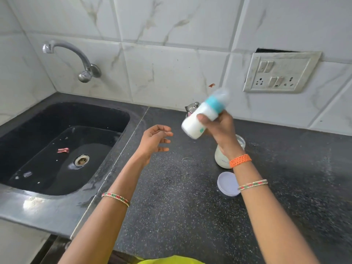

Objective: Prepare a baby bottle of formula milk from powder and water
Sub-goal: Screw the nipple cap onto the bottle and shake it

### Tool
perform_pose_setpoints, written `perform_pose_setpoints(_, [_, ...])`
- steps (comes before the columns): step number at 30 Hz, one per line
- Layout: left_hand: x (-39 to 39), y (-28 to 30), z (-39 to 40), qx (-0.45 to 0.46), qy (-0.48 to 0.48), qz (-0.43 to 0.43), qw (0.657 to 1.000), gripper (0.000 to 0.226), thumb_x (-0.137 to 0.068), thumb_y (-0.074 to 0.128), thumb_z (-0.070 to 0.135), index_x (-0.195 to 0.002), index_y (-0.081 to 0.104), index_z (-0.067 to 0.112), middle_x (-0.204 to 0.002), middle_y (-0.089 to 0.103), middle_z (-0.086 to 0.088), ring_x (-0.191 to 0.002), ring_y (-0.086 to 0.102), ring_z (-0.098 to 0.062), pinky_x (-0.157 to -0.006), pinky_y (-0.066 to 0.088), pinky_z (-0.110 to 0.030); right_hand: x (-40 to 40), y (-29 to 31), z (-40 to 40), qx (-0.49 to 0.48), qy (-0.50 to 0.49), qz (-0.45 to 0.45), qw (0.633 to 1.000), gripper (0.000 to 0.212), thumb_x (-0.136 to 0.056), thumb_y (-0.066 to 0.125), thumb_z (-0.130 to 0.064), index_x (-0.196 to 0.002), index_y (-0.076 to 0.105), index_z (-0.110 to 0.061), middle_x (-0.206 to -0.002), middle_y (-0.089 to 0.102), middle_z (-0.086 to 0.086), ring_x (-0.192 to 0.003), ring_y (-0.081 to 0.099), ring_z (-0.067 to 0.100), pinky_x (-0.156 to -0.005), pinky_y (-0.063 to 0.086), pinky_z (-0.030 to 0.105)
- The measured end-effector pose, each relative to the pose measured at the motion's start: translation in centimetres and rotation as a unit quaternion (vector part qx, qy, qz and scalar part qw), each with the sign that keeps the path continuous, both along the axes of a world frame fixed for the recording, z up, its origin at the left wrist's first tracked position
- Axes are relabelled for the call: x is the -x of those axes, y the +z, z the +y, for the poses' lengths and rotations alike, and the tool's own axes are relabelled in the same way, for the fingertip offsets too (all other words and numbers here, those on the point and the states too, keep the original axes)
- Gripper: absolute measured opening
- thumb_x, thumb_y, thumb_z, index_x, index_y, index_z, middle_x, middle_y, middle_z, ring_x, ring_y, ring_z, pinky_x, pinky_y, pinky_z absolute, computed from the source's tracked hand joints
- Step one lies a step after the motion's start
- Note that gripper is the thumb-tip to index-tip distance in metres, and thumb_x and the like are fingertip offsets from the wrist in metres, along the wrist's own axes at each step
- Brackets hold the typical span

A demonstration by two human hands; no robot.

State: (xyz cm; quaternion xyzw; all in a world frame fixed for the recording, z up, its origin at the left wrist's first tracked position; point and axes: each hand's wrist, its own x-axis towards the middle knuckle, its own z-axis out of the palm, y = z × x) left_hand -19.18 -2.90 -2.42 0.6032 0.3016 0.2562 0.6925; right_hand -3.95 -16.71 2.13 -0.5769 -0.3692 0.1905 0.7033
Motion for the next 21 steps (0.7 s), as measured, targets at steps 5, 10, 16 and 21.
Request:
perform_pose_setpoints(5, [0.1, -0.5, -0.6, -0.018, -0.011, 0.028, 0.999, 0.012, -0.091, 0.054, 0.007, -0.094, 0.063, 0.013, -0.088, 0.069, -0.002, -0.075, 0.062, -0.017, -0.057, 0.056, -0.027, 1.0, -4.2, 0.3, 0.251, 0.151, -0.193, 0.936, 0.060, -0.055, 0.090, -0.029, -0.110, 0.064, -0.026, -0.102, 0.071, -0.012, -0.092, 0.067, 0.002, -0.081, 0.054, 0.021])
perform_pose_setpoints(10, [1.0, -2.0, -1.2, -0.021, -0.010, 0.075, 0.997, 0.011, -0.091, 0.055, 0.007, -0.097, 0.062, 0.014, -0.091, 0.068, 0.000, -0.072, 0.060, -0.014, -0.063, 0.055, -0.032, 0.8, -7.9, 2.0, 0.269, 0.058, -0.136, 0.952, 0.066, -0.059, 0.089, -0.017, -0.118, 0.059, -0.017, -0.107, 0.067, -0.003, -0.094, 0.063, 0.012, -0.083, 0.049, 0.029])
perform_pose_setpoints(16, [2.5, -4.7, -2.3, -0.019, -0.076, 0.134, 0.988, 0.014, -0.092, 0.052, 0.005, -0.098, 0.060, 0.014, -0.092, 0.067, 0.001, -0.072, 0.059, -0.011, -0.061, 0.054, -0.029, 0.5, -9.4, 3.6, 0.264, 0.037, -0.069, 0.961, 0.061, -0.060, 0.085, -0.004, -0.116, 0.060, -0.012, -0.111, 0.066, 0.006, -0.102, 0.061, 0.021, -0.092, 0.050, 0.041])
perform_pose_setpoints(21, [2.4, -5.8, -2.7, -0.009, -0.090, 0.157, 0.984, 0.015, -0.092, 0.050, 0.004, -0.097, 0.059, 0.016, -0.093, 0.066, 0.001, -0.072, 0.059, -0.012, -0.063, 0.054, -0.029, 0.9, -10.6, 3.9, 0.280, 0.050, -0.070, 0.956, 0.064, -0.060, 0.084, -0.004, -0.118, 0.058, -0.016, -0.112, 0.064, 0.002, -0.104, 0.059, 0.020, -0.097, 0.047, 0.044])
